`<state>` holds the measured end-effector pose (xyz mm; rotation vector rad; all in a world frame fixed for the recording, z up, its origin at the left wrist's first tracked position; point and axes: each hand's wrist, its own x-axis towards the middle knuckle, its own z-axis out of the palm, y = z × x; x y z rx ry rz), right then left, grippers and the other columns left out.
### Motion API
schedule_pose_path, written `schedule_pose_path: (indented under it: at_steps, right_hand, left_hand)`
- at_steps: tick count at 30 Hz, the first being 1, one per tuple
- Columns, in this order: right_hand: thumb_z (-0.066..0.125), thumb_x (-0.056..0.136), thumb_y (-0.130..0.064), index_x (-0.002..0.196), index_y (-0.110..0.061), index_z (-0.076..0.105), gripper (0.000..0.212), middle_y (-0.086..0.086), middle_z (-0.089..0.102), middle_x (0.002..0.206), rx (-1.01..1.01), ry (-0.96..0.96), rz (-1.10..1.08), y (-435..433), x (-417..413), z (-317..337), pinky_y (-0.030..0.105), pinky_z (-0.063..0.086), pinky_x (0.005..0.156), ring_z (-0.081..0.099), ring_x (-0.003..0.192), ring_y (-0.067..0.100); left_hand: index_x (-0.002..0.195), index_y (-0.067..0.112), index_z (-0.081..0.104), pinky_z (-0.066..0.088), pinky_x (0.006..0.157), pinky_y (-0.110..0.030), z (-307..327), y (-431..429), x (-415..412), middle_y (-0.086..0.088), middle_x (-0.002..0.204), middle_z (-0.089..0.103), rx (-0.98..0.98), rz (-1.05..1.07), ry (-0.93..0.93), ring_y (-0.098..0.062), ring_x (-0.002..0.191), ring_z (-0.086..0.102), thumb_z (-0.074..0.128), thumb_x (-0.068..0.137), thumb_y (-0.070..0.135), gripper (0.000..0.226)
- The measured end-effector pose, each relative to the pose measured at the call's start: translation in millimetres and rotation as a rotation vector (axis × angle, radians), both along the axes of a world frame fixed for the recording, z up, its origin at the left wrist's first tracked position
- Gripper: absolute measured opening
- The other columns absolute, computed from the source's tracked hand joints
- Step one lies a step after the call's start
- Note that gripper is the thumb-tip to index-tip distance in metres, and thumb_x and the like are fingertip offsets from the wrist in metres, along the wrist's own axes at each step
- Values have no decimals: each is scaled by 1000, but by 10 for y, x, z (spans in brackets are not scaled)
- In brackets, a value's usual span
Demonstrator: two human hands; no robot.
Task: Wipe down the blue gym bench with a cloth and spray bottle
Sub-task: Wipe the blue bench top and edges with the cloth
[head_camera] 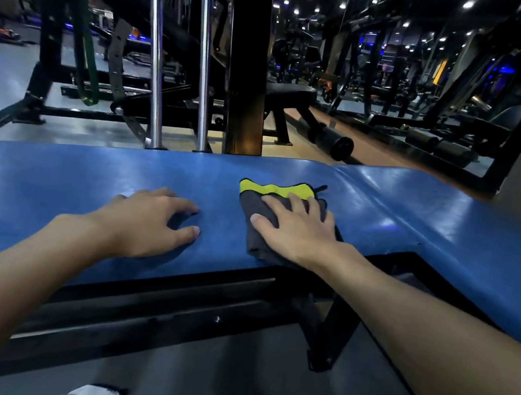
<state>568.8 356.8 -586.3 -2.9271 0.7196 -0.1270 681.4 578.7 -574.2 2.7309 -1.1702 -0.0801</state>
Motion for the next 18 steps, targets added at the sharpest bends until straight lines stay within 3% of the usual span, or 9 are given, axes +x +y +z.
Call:
schedule_pose_path:
  at_steps: [3, 6, 8, 11, 13, 16, 18]
  right_hand:
    - [21, 93, -72, 152, -49, 20, 63, 3, 11, 165, 10, 23, 12, 285, 89, 21, 61, 1, 117, -2, 151, 38]
    - [20, 92, -72, 152, -48, 19, 64, 5, 9, 166, 12, 7, 53, 625, 217, 2, 62, 0, 117, -3, 150, 40]
    - [19, 92, -73, 153, -47, 19, 66, 6, 9, 165, 9, -4, 104, 867, 303, -6, 64, -1, 116, -2, 150, 41]
    - [19, 91, -76, 153, -46, 20, 69, 7, 6, 166, 33, 16, 199, 1098, 371, 5, 64, -2, 116, -4, 150, 40]
    - [24, 93, -73, 150, -45, 31, 64, 4, 18, 164, 136, -42, 252, 1060, 360, 70, 62, 4, 117, 5, 151, 35]
    - [34, 99, -53, 140, -35, 51, 48, -8, 47, 150, 233, -315, 205, 745, 278, 139, 53, 20, 116, 35, 142, 20]
    - [35, 102, -46, 142, -32, 51, 45, -8, 49, 149, 206, -381, 104, 447, 182, 79, 50, 21, 118, 36, 142, 16]
  left_hand:
    - [140, 38, 52, 40, 108, -42, 36, 245, 53, 5, 138, 48, -24, -5, 58, -24, 130, 48, 40, 76, 68, 71]
    - [139, 35, 53, 42, 105, -39, 48, 520, 170, 2, 132, 52, -26, 49, 32, -24, 124, 52, 50, 96, 50, 46]
    - [141, 31, 52, 42, 101, -35, 42, 689, 189, 2, 126, 53, -75, 91, 43, -23, 118, 54, 48, 100, 42, 43]
    - [146, 24, 47, 35, 102, -30, 54, 789, 128, -6, 143, 50, -183, 112, 62, -24, 128, 49, 47, 102, 36, 45]
    - [149, 24, 43, 33, 109, -33, 92, 735, 56, -6, 151, 42, -221, 109, 52, -25, 135, 45, 45, 103, 38, 48]
    - [147, 25, 44, 36, 112, -41, 165, 454, -97, -1, 151, 43, -271, 53, -4, -25, 134, 45, 45, 102, 42, 48]
    - [145, 26, 47, 37, 111, -43, 203, 154, -196, 1, 149, 46, -290, -11, -68, -24, 135, 46, 45, 102, 45, 47]
